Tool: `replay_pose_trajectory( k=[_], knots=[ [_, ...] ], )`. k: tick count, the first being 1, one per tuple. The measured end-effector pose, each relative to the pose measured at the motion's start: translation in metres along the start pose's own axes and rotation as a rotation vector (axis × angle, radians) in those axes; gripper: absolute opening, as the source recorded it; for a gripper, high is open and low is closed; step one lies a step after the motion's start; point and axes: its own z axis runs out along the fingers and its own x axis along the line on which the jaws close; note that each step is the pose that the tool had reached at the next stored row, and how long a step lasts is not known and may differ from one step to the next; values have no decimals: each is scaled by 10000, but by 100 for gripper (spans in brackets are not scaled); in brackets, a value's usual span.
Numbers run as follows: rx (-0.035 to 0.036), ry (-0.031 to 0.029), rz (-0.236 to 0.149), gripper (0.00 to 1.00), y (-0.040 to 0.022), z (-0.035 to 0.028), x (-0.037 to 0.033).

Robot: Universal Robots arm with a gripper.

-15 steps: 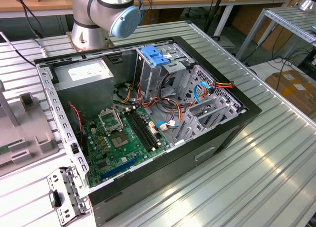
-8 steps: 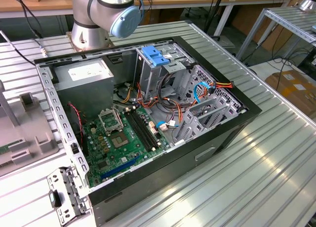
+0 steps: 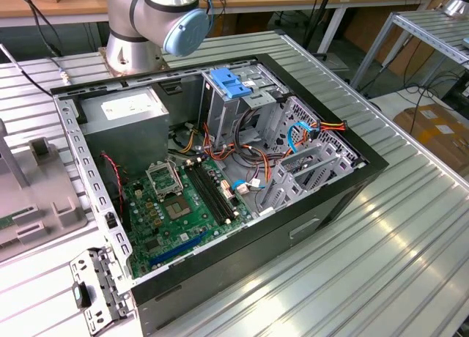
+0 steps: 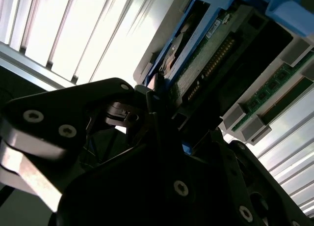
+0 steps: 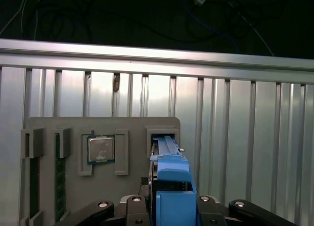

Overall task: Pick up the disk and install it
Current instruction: 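Pick up the disk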

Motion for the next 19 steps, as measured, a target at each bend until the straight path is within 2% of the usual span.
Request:
replay_pose_trajectory(
  k=[19],
  knots=[
    [2,0,0,36,2,-94,-6]
  ],
)
